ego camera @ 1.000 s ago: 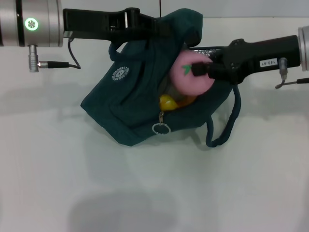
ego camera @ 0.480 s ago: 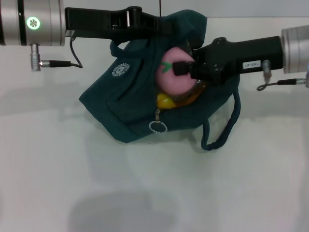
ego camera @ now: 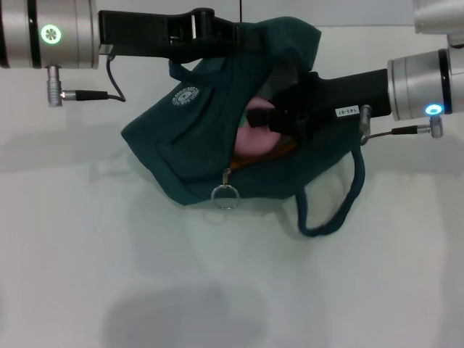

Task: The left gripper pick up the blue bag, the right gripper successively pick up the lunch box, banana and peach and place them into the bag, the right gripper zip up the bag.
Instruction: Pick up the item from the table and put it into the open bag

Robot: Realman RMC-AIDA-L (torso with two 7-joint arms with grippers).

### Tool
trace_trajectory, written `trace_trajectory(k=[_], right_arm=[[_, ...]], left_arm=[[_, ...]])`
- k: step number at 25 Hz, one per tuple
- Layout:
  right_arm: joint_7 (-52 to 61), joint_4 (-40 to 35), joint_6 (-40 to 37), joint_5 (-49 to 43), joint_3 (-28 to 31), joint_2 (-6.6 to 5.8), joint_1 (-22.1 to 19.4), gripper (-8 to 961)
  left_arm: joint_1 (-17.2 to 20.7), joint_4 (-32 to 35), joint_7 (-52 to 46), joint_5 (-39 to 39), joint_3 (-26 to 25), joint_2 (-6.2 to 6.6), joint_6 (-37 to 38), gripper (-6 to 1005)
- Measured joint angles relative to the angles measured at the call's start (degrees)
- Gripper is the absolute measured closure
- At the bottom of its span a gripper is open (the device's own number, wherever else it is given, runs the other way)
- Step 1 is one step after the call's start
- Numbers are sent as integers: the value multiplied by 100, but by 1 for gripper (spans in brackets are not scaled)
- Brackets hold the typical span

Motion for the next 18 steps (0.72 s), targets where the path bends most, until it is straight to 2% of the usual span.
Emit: trace_trajectory(k=[9, 14, 18], right_arm=[[-371, -1, 294, 662, -95, 18, -161, 828], [-368, 7, 277, 790, -609, -6, -121, 823], [-361, 12, 357, 763, -746, -9, -109, 820]], left_arm=[[31, -5, 0, 0, -3, -1, 8, 936], [24, -9, 0, 0, -5, -2, 10, 935], [-5, -44, 0, 0, -5, -17, 9, 935]])
